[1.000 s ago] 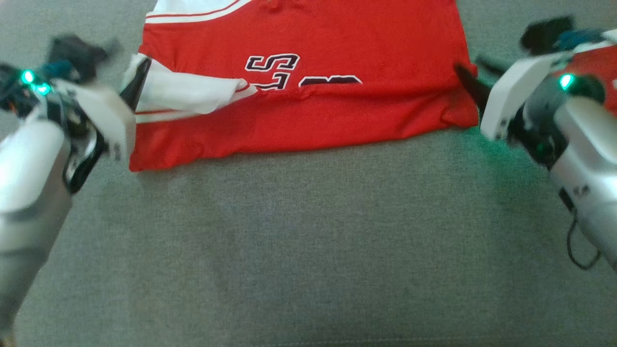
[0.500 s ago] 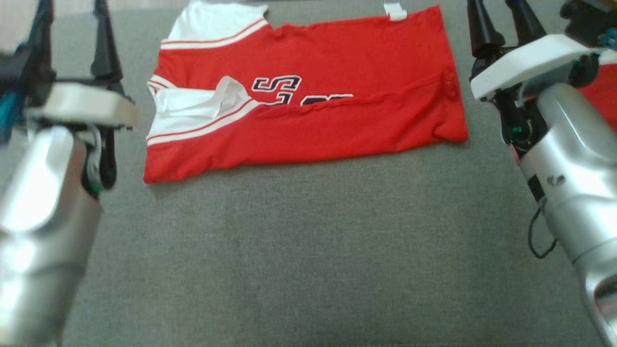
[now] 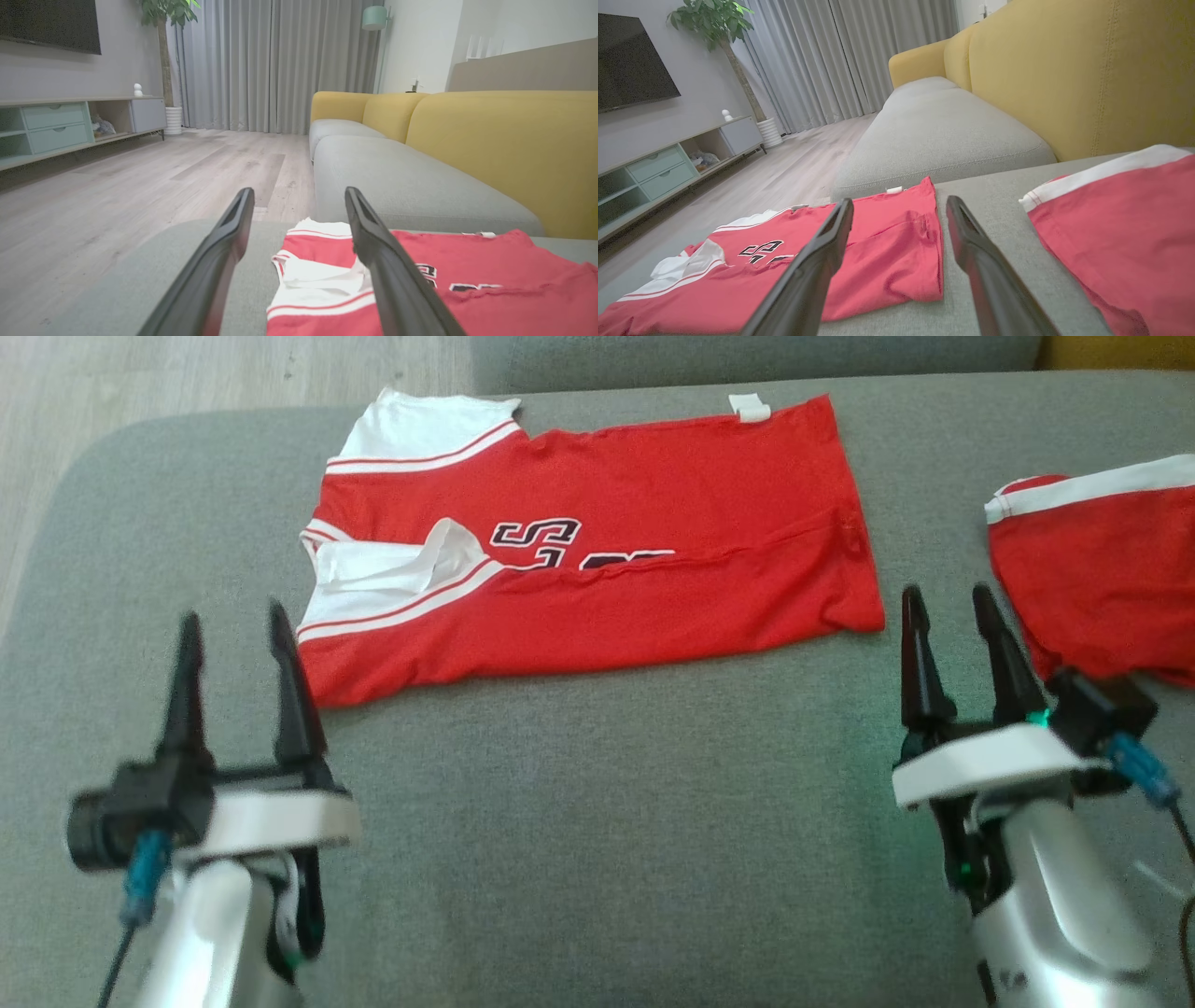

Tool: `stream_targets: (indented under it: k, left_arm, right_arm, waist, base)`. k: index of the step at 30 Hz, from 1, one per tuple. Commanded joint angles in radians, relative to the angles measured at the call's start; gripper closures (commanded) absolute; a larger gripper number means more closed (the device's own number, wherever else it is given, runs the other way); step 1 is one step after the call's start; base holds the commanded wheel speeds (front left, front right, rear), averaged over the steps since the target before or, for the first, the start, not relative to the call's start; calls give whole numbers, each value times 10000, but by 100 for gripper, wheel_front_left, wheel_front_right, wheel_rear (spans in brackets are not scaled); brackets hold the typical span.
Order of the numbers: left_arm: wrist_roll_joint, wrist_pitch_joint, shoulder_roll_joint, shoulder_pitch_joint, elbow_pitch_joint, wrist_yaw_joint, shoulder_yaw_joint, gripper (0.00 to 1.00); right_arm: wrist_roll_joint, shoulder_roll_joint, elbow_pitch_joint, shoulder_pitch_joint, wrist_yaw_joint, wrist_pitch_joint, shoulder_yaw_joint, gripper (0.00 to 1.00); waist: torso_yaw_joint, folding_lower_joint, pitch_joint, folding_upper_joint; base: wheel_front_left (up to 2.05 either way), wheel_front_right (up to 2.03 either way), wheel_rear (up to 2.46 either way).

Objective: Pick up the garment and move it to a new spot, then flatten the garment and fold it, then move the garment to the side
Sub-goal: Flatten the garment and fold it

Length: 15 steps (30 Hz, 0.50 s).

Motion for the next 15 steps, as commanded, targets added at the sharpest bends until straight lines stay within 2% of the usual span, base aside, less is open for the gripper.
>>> stream_targets:
  k: [1,8,15]
  left_arm:
    - [176,-40,5,-87,-276,-113,594,0]
    - [615,-41,-322,40,70,-564,967,0]
    - [963,-37,-240,-774,2185,-954,740,0]
  right_arm:
    - [209,160,-501,-14,-7,-61,281,0]
    - [527,165,-850,188,-7,-62,517,0]
    - [369,166,-1038,-8,-7,-62,946,0]
  waist:
    - [-7,2,-32,0]
    - [-81,2,155,0]
    - [-232,2,731,0]
  base:
    - [0,0,0]
    - [0,0,0]
    - [0,0,0]
